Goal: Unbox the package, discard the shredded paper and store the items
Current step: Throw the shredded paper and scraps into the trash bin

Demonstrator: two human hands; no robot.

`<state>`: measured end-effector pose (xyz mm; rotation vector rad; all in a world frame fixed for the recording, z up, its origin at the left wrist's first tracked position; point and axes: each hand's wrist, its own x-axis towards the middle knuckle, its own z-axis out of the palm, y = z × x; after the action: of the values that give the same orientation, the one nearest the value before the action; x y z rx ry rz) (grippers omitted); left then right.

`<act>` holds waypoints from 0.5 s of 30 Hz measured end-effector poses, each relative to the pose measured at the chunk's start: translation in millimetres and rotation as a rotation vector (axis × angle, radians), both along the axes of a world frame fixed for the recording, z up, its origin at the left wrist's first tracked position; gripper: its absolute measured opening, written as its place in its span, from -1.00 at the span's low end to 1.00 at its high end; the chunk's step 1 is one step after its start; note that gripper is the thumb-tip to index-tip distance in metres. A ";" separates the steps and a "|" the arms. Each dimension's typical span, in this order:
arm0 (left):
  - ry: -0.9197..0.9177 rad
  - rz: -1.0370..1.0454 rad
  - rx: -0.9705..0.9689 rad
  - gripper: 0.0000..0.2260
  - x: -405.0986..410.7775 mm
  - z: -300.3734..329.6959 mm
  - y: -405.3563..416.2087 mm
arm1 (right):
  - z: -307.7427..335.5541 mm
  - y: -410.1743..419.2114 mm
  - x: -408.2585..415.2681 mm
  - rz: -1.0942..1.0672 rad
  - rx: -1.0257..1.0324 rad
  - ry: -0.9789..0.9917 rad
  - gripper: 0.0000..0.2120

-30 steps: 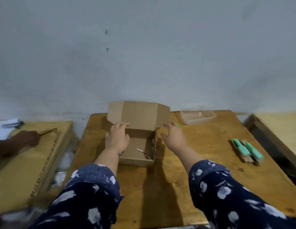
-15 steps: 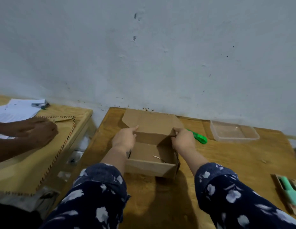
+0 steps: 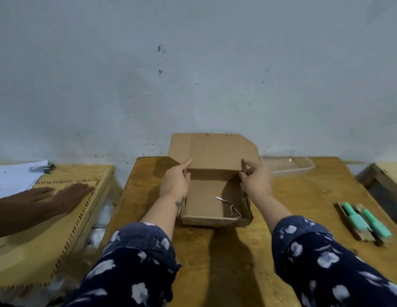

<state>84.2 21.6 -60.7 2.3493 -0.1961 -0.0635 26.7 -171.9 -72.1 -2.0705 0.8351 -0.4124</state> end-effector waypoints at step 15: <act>-0.051 -0.686 -0.118 -0.60 -189.8 -3.5 -130.1 | 15.4 -51.1 -303.3 -0.658 -0.088 -0.025 -0.61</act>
<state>-105.6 -108.5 -64.2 2.0679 -0.9933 -0.3137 -276.6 -223.0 -56.7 -1.8195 1.5023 -0.8344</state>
